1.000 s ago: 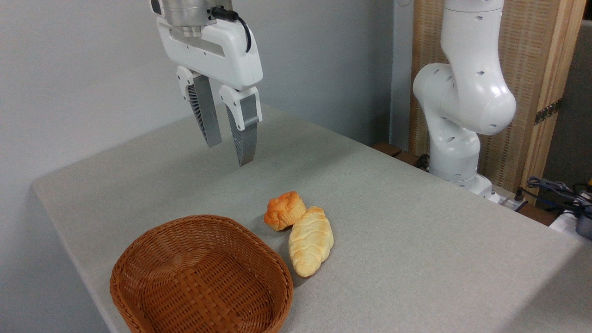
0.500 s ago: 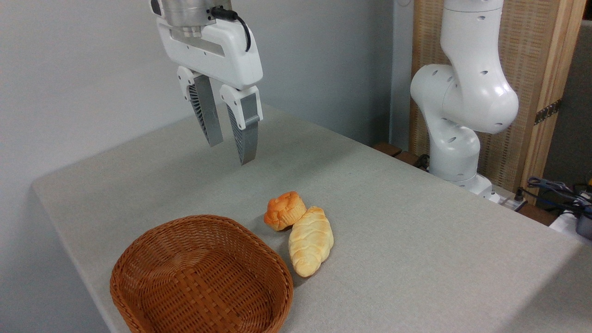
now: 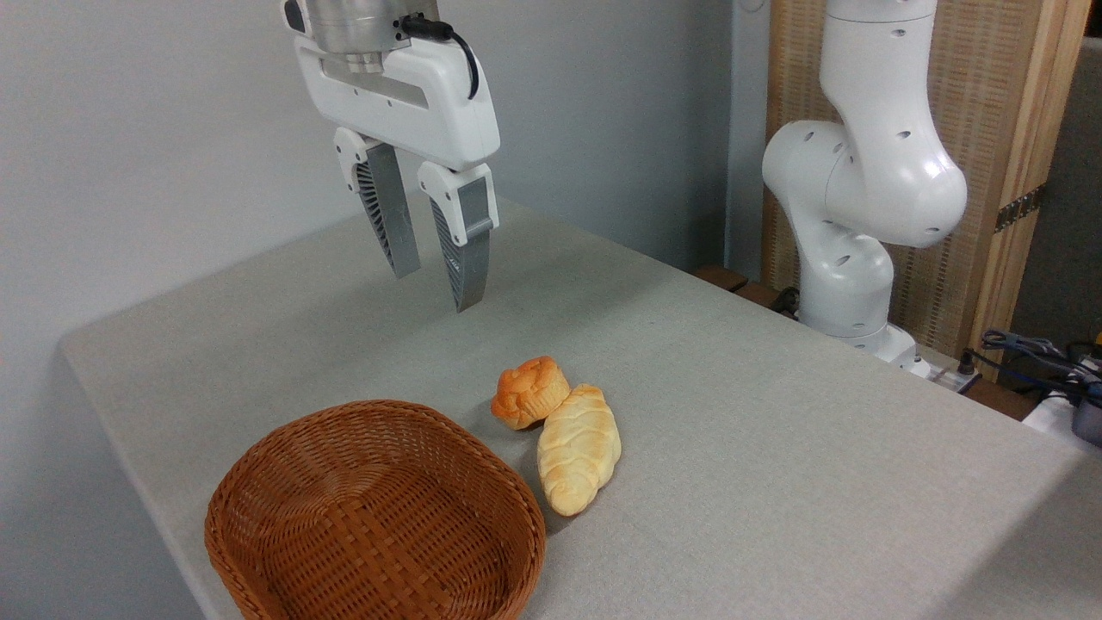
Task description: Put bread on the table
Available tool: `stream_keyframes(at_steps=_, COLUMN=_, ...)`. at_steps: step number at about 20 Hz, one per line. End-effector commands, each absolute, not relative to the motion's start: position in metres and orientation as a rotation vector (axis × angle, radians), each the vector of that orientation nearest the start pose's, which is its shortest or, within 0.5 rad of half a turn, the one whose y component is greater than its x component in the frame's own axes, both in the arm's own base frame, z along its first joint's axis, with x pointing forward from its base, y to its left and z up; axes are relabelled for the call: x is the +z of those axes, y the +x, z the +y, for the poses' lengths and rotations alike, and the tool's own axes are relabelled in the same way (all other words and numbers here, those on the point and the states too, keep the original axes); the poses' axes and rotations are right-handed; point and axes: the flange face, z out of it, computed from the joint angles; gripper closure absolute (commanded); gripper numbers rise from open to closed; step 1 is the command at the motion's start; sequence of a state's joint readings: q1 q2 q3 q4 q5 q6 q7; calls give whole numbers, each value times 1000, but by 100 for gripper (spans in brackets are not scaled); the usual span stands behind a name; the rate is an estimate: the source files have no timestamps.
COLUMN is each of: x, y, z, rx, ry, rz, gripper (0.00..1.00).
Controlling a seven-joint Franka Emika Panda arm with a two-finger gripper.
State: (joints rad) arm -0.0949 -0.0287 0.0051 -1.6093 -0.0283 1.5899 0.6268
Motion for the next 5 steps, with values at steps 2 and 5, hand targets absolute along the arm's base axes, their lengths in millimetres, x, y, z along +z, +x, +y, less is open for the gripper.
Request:
stream_keyframes(at_steps=2, x=627, y=542, z=-49, rx=-8, ry=-2963, rz=1156, gripper=0)
stream_keyframes(at_steps=5, x=627, y=542, z=-47, rx=-8, ry=-2964, rz=1154, gripper=0)
